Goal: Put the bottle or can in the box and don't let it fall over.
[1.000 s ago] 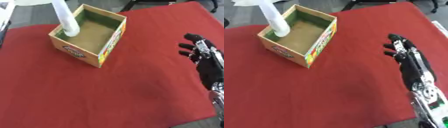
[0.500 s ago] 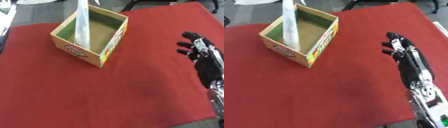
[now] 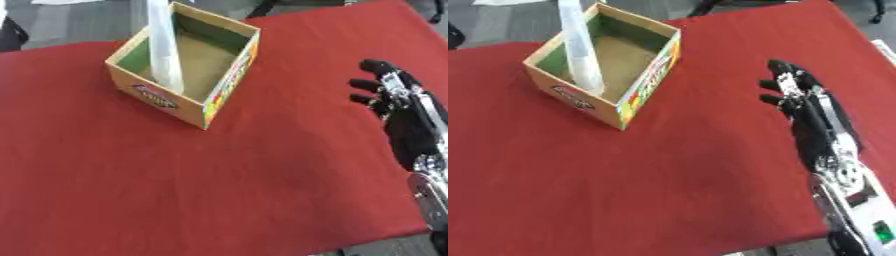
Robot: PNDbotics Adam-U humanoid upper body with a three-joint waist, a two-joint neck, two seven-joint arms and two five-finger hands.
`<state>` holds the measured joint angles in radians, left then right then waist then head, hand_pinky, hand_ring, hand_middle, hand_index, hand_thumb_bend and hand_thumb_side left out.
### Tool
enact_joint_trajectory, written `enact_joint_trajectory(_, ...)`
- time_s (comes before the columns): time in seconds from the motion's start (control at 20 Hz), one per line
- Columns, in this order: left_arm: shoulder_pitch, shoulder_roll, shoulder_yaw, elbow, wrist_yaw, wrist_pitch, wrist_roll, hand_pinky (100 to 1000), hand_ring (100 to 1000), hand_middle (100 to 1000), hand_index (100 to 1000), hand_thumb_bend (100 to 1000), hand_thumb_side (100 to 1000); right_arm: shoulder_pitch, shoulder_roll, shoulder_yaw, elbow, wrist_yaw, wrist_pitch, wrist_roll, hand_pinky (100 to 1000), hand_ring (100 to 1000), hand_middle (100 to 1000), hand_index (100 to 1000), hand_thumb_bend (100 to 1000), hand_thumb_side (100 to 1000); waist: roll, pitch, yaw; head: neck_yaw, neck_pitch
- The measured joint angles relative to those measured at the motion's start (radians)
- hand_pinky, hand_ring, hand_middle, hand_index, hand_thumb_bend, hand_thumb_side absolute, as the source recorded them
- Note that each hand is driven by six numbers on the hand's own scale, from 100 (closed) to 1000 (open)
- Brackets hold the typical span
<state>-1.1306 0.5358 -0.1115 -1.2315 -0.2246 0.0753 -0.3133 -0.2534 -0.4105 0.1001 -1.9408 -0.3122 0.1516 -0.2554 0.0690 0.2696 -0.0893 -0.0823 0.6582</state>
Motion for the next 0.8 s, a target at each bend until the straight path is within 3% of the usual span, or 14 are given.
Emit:
enact_joint_trajectory(0.35,0.173,0.080,0.055,-0.276,0.211,0.048,0.061,796,670,716,756,100,649,0.006,0.000,-0.013,0.000,0.000,-0.005,-0.011,809,827,879,825,100,653,-0.019,-0.010,0.043,-0.022,0.008)
enact_joint_trajectory(0.8,0.474,0.106,0.195,-0.554,0.438,0.088,0.239,785,658,706,750,100,692,0.009,0.000,-0.034,-0.012,0.000,-0.014,-0.026,810,828,879,826,100,632,-0.062,-0.029,0.089,-0.044,0.017)
